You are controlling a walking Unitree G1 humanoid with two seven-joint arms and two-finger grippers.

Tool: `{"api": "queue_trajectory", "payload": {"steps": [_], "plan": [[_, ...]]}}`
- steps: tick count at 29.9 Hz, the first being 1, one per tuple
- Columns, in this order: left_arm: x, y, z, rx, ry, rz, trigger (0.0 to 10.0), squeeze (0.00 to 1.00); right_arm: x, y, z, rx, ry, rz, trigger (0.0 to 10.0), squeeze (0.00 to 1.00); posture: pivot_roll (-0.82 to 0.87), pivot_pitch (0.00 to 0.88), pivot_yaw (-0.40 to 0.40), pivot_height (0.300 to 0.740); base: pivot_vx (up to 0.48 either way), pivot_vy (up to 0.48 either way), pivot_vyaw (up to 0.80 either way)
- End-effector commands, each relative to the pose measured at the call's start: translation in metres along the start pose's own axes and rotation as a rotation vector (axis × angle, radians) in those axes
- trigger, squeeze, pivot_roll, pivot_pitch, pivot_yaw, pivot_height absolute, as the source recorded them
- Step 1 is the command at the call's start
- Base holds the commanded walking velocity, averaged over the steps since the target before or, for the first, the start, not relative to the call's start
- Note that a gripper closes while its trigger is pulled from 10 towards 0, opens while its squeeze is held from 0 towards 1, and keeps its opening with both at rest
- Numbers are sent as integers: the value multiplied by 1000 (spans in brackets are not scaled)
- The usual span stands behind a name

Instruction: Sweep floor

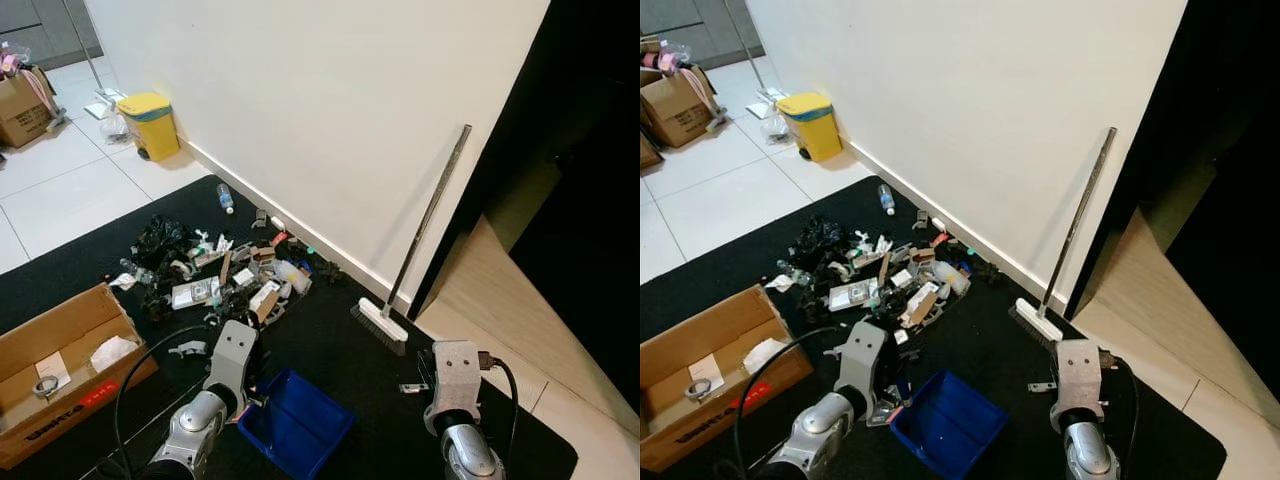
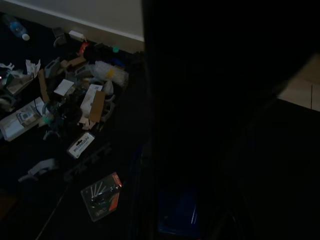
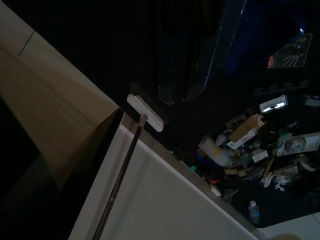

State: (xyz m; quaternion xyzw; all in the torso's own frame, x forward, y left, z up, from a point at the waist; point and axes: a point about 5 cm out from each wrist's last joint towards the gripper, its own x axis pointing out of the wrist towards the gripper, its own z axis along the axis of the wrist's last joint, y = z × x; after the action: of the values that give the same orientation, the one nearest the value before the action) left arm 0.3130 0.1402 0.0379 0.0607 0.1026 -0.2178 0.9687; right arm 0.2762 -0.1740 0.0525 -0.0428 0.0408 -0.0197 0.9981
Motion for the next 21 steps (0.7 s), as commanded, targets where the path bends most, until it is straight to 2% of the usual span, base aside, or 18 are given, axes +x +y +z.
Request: {"api": "queue_trajectory", "payload": {"steps": [1,6,9,13,16,19,21], "plan": [[0,-3,9,49,-63,-38,10000,0,-5,-2,-9,5,36,-13,10000,0,-93,213,39,740,0,0,0],[-1,-1,27,122,-145,-92,10000,0,-3,-2,-7,8,29,-17,10000,0,-83,201,44,740,0,0,0],[-2,-4,42,165,-217,-169,10000,0,1,-4,-4,16,18,-28,10000,0,-69,187,49,740,0,0,0],[-4,-7,43,183,-215,-211,10000,0,4,-4,-3,18,17,-30,10000,0,-67,182,56,740,0,0,0],[-9,-10,33,248,-199,-256,10000,0,5,-3,-3,22,17,-32,10000,0,-63,173,62,740,0,0,0],[-11,-9,31,286,-201,-252,10000,0,4,-2,-4,23,17,-33,10000,0,-63,173,62,740,0,0,0],[-10,-6,34,345,-212,-214,10000,0,3,-2,-5,24,19,-35,10000,0,-70,166,71,740,0,0,0]]}}
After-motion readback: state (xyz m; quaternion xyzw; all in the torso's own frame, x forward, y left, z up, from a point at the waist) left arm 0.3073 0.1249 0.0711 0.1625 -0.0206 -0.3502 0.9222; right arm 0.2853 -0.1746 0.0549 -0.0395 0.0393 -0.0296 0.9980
